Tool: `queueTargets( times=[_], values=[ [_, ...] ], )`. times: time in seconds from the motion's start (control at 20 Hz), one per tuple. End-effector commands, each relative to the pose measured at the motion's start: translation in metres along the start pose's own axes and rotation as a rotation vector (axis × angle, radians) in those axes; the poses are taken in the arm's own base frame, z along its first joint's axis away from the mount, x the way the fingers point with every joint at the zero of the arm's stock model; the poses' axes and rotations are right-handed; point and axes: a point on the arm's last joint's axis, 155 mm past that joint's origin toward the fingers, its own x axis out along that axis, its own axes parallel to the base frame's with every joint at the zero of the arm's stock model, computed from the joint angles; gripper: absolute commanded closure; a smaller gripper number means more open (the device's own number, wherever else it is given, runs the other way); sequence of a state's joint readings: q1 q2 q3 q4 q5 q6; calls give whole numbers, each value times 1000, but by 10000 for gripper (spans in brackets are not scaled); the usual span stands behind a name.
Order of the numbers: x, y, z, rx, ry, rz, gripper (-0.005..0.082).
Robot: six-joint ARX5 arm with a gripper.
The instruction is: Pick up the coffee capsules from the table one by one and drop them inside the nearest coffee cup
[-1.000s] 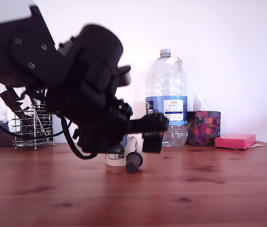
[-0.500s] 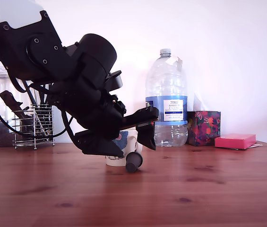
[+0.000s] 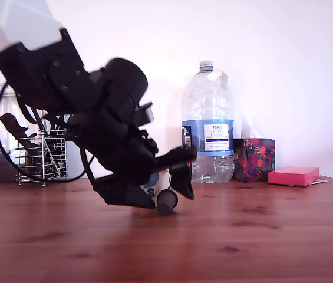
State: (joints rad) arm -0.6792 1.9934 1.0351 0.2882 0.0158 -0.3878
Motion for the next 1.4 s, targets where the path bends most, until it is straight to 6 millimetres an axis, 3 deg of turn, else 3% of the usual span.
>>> queueTargets(
  times=[0.0, 0.15, 0.4, 0.6, 0.9, 1.15, 1.35],
  values=[
    [7, 7, -10, -8, 25, 18, 98],
    [10, 10, -15, -9, 35, 23, 118],
    [10, 14, -14, -9, 32, 44, 457],
    [10, 15, -15, -9, 34, 49, 585],
    [10, 13, -21, 2, 61, 36, 592],
    [6, -32, -29, 91, 125, -198, 592],
    [-6, -75, -21, 173, 127, -402, 592]
  ],
)
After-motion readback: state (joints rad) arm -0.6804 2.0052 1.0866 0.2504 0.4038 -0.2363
